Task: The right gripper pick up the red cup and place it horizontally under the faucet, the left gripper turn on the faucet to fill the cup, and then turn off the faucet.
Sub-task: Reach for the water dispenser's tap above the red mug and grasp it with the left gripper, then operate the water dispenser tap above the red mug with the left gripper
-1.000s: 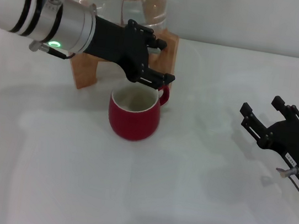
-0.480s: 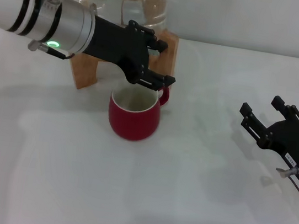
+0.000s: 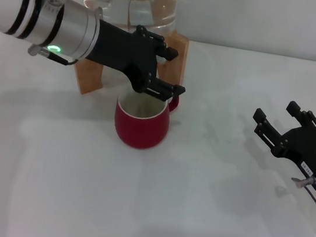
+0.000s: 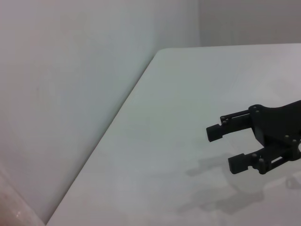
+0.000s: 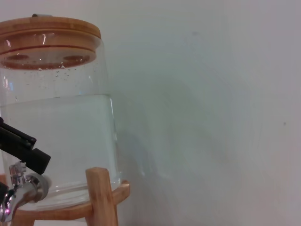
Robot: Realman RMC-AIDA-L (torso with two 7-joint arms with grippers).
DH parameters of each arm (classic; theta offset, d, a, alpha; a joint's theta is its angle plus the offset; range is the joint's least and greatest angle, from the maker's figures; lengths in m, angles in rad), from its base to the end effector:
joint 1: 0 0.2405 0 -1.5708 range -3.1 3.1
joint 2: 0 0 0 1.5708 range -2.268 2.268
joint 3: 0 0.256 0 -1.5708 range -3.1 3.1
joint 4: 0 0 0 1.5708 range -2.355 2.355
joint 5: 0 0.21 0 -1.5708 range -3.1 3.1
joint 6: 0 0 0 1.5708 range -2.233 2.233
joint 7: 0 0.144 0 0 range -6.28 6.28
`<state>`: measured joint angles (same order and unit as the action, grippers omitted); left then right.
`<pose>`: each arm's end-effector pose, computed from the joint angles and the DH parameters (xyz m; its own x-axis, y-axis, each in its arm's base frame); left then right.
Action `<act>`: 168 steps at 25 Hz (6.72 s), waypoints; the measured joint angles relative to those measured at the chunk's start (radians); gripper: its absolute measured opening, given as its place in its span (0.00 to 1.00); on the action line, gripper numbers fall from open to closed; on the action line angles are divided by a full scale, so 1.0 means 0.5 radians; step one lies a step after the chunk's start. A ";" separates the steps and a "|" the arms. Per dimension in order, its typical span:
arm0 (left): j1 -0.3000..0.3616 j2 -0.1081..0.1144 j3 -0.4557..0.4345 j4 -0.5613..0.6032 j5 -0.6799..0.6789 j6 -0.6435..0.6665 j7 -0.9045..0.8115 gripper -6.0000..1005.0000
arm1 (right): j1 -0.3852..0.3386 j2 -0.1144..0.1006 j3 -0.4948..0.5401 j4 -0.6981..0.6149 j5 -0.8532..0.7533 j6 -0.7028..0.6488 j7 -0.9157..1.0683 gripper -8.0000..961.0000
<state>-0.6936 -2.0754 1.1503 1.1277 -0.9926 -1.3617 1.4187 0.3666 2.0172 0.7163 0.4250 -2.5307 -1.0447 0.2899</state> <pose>-0.1382 0.3956 0.0048 0.9938 0.0356 0.1050 0.0664 -0.9496 -0.3065 0.2834 0.3138 -0.0630 0.6474 -0.0708 -0.7588 -0.6902 -0.4768 -0.5443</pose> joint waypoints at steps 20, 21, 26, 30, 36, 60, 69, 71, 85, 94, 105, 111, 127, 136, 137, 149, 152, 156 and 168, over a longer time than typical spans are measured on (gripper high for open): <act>0.041 0.000 -0.015 0.082 0.001 -0.091 -0.005 0.75 | 0.000 0.000 0.000 0.003 -0.001 0.000 0.000 0.84; 0.041 0.000 -0.015 0.082 0.001 -0.091 -0.005 0.75 | 0.000 0.000 0.000 0.003 -0.001 0.000 0.000 0.84; 0.041 0.000 -0.016 0.084 -0.001 -0.115 -0.016 0.75 | 0.000 0.000 0.000 0.003 -0.003 0.000 0.000 0.84; 0.041 0.000 -0.019 0.086 -0.001 -0.131 -0.020 0.75 | 0.000 0.000 0.000 0.003 -0.004 0.000 0.000 0.84; 0.043 0.001 -0.023 0.102 -0.002 -0.162 -0.036 0.75 | 0.002 0.000 0.000 0.003 -0.004 0.000 0.000 0.84; 0.109 -0.006 -0.070 0.293 -0.150 -0.115 -0.030 0.75 | 0.017 -0.003 0.006 0.000 -0.004 0.000 0.000 0.84; 0.383 -0.011 -0.047 0.488 -0.311 -0.054 -0.067 0.75 | 0.015 -0.002 0.007 0.000 -0.004 0.000 0.000 0.84; 0.455 -0.012 -0.034 0.549 -0.324 -0.054 -0.074 0.75 | 0.016 0.000 0.005 -0.001 -0.004 0.000 0.000 0.84; 0.695 -0.018 0.106 0.679 -0.386 -0.030 -0.090 0.75 | -0.006 0.009 -0.027 0.003 -0.003 0.001 0.000 0.84; 0.716 -0.017 0.187 0.618 -0.370 0.110 -0.076 0.75 | -0.019 0.009 -0.057 0.003 -0.001 0.000 0.003 0.84; 0.648 -0.009 0.196 0.484 -0.361 0.161 -0.028 0.75 | -0.013 0.009 -0.058 0.003 -0.002 0.000 0.006 0.84; 0.621 -0.009 0.199 0.463 -0.324 0.178 -0.027 0.75 | -0.013 0.009 -0.058 0.003 -0.001 0.000 0.006 0.84; 0.576 -0.009 0.206 0.422 -0.316 0.180 -0.027 0.75 | -0.019 0.009 -0.059 0.003 -0.004 0.000 0.006 0.84; 0.563 -0.008 0.206 0.401 -0.314 0.175 -0.027 0.75 | -0.021 0.012 -0.067 0.003 -0.004 0.000 0.006 0.84; 0.558 -0.008 0.206 0.394 -0.313 0.176 -0.027 0.75 | -0.021 0.012 -0.072 0.003 -0.003 0.000 0.006 0.84; 0.523 -0.006 0.206 0.369 -0.309 0.179 -0.009 0.75 | -0.022 0.012 -0.080 0.006 0.005 0.000 0.006 0.84; 0.506 -0.006 0.206 0.348 -0.309 0.180 -0.009 0.75 | -0.022 0.012 -0.080 0.006 0.005 0.000 0.006 0.84; 0.490 -0.006 0.206 0.327 -0.309 0.180 -0.006 0.75 | -0.022 0.012 -0.080 0.006 0.004 0.000 0.006 0.84; 0.467 -0.009 0.206 0.323 -0.310 0.197 -0.006 0.75 | -0.022 0.012 -0.080 0.006 0.002 -0.004 0.006 0.84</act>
<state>-0.4601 -2.0801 1.2533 1.2893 -1.1474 -1.2630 1.4158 0.3558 2.0233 0.6764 0.4280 -2.5296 -1.0469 0.2930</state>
